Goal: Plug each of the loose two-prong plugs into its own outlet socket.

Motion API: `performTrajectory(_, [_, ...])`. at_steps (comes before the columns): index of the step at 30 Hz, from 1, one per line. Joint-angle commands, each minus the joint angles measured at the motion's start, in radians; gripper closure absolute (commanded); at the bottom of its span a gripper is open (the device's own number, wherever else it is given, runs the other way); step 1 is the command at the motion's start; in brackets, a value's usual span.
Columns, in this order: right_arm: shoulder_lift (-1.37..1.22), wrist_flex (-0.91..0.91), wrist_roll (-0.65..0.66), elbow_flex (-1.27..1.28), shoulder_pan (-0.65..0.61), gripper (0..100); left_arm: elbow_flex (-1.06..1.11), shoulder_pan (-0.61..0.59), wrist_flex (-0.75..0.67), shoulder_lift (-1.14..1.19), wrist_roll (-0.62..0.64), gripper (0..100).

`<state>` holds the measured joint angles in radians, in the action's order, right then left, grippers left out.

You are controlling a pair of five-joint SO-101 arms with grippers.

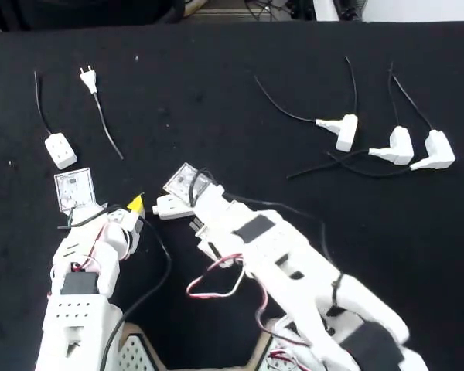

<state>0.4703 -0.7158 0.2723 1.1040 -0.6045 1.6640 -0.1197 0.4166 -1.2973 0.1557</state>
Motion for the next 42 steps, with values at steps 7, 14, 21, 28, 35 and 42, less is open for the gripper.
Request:
performTrajectory(7, [0.033,0.031,-0.021,0.008,-0.028,93.0,-0.036,0.01,-0.015,-0.009,0.006,77])
performTrajectory(14, [-0.027,0.038,-0.037,-0.018,-0.072,82.5,-0.036,0.012,-0.015,-0.009,0.006,77])
performTrajectory(21, [-0.12,0.157,-0.037,-0.016,-0.069,82.5,-0.036,0.012,-0.015,-0.009,0.006,77])
performTrajectory(28, [-0.13,0.166,-0.034,-0.044,0.009,90.0,-0.036,0.012,-0.014,-0.009,0.006,77])
performTrajectory(35, [-0.13,0.163,-0.034,-0.073,0.127,98.4,-0.036,0.012,-0.014,-0.009,0.006,77])
performTrajectory(42, [-0.128,0.155,-0.041,-0.071,0.124,98.8,-0.036,0.012,-0.014,-0.009,0.006,76])
